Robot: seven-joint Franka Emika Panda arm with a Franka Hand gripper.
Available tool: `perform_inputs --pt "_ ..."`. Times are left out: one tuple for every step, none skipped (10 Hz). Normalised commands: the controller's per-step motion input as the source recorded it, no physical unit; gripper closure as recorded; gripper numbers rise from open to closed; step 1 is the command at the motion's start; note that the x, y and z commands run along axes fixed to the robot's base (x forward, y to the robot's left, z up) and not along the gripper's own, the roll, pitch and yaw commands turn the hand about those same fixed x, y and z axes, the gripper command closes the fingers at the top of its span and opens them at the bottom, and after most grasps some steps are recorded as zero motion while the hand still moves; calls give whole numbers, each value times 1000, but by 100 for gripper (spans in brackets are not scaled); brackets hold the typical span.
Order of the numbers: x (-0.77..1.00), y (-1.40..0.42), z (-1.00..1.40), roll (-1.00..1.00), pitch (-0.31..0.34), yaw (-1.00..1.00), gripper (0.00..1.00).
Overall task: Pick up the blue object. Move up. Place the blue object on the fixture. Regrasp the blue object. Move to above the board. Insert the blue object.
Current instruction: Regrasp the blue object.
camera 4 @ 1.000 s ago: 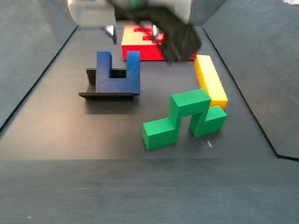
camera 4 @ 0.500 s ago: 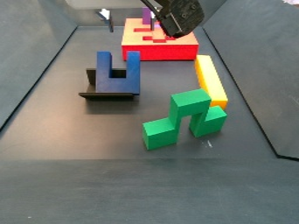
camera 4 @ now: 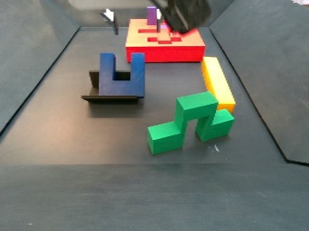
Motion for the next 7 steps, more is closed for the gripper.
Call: perform_inputs --pt "0 -54 149 1000 463 -117 0" --pt "0 -54 151 1000 469 -117 0" --pt "0 -54 149 1000 463 -117 0" --pt "0 -57 149 1000 463 -117 0" --pt "0 -57 146 1000 463 -117 0" --pt "0 -197 166 1000 454 -109 0" --pt "-114 -366 169 1000 414 0 0"
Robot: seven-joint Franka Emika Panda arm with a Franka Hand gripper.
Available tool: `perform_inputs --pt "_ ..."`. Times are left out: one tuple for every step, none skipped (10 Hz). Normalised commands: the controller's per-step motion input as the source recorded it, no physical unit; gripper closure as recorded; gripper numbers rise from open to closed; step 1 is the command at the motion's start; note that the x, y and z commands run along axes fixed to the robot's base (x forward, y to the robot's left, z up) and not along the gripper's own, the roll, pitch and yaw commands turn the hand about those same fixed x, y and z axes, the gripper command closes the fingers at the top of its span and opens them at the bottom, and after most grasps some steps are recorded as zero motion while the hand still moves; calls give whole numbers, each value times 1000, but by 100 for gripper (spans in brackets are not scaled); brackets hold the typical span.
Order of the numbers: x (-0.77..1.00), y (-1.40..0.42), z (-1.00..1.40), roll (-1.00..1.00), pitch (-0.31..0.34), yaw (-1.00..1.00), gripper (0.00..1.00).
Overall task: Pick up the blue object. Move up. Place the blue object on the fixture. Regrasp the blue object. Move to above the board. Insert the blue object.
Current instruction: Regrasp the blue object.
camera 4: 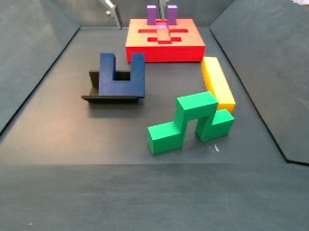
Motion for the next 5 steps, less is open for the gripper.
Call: perform_inputs --pt "-86 -443 66 1000 400 0 0" --pt "-54 -497 0 1000 391 0 0" --pt "0 -326 -86 849 360 0 0" --pt "3 0 0 0 34 0 0" --pt "0 0 0 17 23 0 0"
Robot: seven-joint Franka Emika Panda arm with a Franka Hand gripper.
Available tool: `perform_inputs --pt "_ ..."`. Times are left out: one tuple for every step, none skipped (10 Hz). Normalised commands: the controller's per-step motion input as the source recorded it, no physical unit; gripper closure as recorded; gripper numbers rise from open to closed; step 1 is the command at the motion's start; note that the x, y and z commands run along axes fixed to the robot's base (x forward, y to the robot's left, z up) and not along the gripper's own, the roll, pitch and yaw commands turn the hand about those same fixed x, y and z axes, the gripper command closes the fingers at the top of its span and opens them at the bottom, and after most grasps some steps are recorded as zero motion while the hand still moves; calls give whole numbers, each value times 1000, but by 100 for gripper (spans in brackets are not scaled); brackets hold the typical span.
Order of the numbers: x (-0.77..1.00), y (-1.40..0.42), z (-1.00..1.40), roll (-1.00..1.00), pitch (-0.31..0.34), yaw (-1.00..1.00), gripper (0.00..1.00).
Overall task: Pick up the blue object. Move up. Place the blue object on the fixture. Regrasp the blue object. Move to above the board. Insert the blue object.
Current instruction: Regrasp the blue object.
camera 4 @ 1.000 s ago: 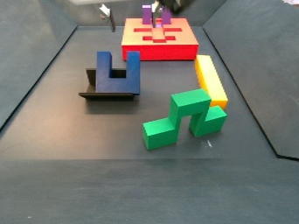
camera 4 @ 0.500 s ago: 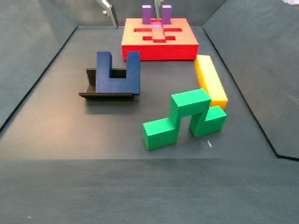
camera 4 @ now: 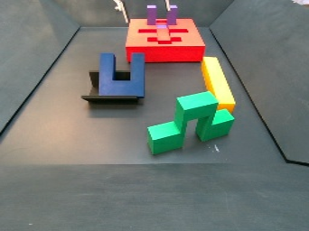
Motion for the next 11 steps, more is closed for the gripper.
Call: perform_inputs --pt "-40 -51 -329 991 6 0 0" --pt "0 0 -49 1000 14 0 0" --pt "0 0 -9 1000 0 -3 0" --pt "0 -9 -66 1000 0 -9 0" --pt "57 -60 -134 1000 0 -43 0" --pt "129 -89 -251 1000 0 -74 0" --pt "74 -31 -397 991 0 -71 0" --pt "46 -9 -434 949 0 -77 0" --pt "0 0 -446 937 -9 -80 0" --pt "0 0 -480 889 -37 -91 0" --pt "91 -51 -166 531 -26 -54 0"
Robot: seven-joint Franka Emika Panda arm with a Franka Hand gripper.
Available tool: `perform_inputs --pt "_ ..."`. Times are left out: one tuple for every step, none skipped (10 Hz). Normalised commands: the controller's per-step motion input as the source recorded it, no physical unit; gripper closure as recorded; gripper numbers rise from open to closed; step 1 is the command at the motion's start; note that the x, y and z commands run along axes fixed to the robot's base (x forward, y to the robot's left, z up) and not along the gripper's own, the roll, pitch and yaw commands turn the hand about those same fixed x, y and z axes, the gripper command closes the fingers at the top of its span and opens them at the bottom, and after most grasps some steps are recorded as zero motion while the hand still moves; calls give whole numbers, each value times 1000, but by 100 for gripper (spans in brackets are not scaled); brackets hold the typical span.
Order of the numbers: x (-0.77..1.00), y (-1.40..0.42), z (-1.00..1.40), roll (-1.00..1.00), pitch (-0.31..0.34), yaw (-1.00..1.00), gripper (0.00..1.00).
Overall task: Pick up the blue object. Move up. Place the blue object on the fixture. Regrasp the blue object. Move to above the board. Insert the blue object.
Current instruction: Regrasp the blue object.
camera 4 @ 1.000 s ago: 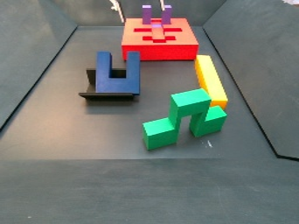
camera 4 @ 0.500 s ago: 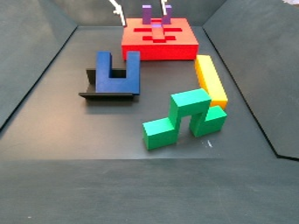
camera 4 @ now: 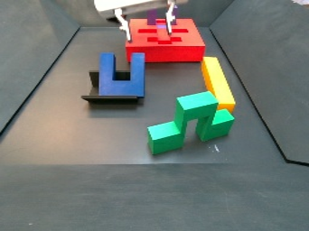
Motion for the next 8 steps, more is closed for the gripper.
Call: perform_inputs --pt "0 0 0 103 -17 0 0" --pt "23 -29 -37 66 -131 -43 0" --pt "171 0 0 -43 -680 -291 0" --pt "246 11 -11 -51 -806 -397 0" --pt "234 0 -69 -14 -840 -449 0" --pt "329 0 -249 23 -689 -463 0" --pt "51 0 0 46 -23 -140 0" --pt "0 17 0 0 0 0 0"
